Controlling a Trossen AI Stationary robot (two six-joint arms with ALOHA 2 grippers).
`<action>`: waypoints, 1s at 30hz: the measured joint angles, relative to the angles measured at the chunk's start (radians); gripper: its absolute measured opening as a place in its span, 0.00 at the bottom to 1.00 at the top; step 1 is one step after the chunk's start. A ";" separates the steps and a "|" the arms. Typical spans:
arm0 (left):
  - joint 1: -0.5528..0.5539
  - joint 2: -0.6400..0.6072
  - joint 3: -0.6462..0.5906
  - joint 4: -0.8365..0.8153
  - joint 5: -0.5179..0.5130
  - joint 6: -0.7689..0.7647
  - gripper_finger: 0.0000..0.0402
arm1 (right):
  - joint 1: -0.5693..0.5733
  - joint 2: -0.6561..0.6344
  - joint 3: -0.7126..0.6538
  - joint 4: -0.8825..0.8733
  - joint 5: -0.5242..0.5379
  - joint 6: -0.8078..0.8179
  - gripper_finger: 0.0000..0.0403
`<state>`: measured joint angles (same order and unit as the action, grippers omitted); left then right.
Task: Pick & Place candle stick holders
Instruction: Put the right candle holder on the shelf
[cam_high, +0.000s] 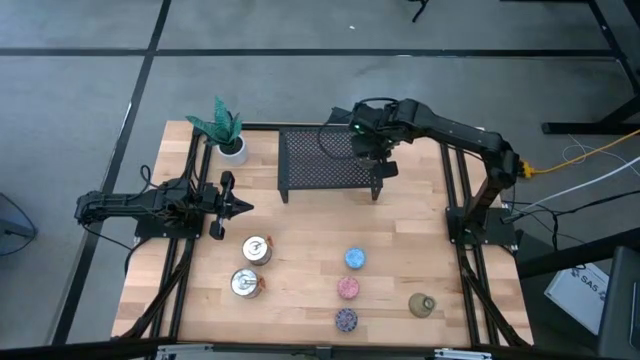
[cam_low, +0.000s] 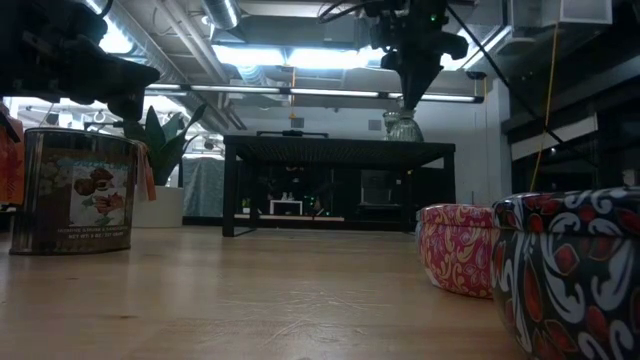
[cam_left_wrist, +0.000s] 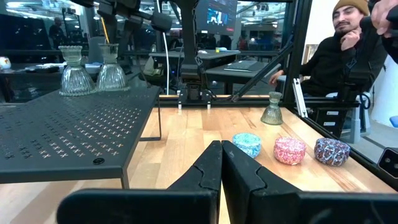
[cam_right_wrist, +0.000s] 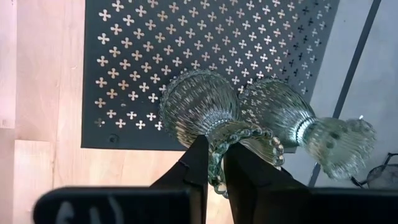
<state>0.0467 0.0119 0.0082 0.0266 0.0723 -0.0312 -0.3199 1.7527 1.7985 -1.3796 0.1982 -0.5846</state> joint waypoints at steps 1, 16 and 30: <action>0.000 0.000 0.000 0.000 0.000 0.000 0.00 | 0.000 0.001 0.000 0.000 0.000 0.000 0.10; 0.000 0.000 0.000 0.000 0.000 0.000 0.00 | -0.001 0.004 0.000 0.007 0.000 0.016 0.11; 0.000 0.000 0.000 0.000 0.000 0.000 0.00 | -0.001 0.004 0.000 0.008 0.004 0.027 0.27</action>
<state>0.0468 0.0119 0.0082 0.0265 0.0723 -0.0315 -0.3206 1.7565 1.7985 -1.3712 0.2024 -0.5575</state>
